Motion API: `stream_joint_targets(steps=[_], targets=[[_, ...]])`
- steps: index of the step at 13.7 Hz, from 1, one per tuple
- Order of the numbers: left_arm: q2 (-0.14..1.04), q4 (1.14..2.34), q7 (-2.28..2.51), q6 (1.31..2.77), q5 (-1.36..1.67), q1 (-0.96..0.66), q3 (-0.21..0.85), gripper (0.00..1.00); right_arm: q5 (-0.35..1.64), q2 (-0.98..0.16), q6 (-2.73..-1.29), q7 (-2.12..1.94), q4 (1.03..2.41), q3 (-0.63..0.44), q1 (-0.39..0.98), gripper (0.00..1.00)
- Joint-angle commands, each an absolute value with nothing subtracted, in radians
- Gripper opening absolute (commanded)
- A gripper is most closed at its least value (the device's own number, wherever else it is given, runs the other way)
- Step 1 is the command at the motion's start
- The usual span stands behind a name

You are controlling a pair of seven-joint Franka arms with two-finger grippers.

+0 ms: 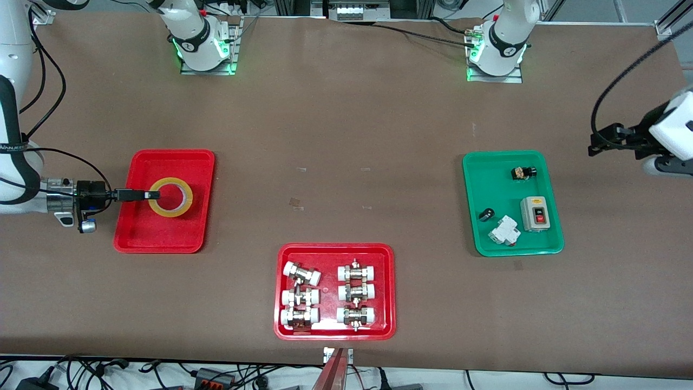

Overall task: Left arm passes tape to right arm into tray
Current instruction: 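Move the tape over the empty red tray while the left gripper withdraws, then lower the tape into the red tray and open the right gripper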

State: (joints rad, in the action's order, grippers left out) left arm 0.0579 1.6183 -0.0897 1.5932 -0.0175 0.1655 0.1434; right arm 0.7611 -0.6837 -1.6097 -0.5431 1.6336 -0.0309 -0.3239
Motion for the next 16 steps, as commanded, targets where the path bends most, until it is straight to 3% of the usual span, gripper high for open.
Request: stream_joint_targets(steps=[1,6,9,10,11,16], targets=[[0.034,1.664,-0.143,1.628,0.017,0.147,0.083,1.0,0.732,-0.706,-1.589,-0.58,1.62,-0.015,-0.354,0.24],[0.034,1.646,-0.144,1.62,0.025,0.138,0.087,1.0,0.69,-0.706,-1.609,-0.594,1.617,-0.015,-0.362,0.25],[0.037,1.638,-0.141,1.591,0.021,0.141,0.136,1.0,0.686,-0.716,-1.637,-0.594,1.614,-0.014,-0.362,0.33],[0.038,1.637,-0.137,1.583,0.023,0.143,0.137,1.0,0.686,-0.718,-1.647,-0.594,1.614,-0.014,-0.362,0.55],[0.037,1.638,-0.137,1.579,0.023,0.144,0.137,1.0,0.687,-0.718,-1.649,-0.594,1.614,-0.014,-0.362,1.0],[0.035,1.635,-0.137,1.551,0.023,0.141,0.14,1.0,0.576,-0.709,-1.664,-0.595,1.617,-0.012,-0.327,1.0]])
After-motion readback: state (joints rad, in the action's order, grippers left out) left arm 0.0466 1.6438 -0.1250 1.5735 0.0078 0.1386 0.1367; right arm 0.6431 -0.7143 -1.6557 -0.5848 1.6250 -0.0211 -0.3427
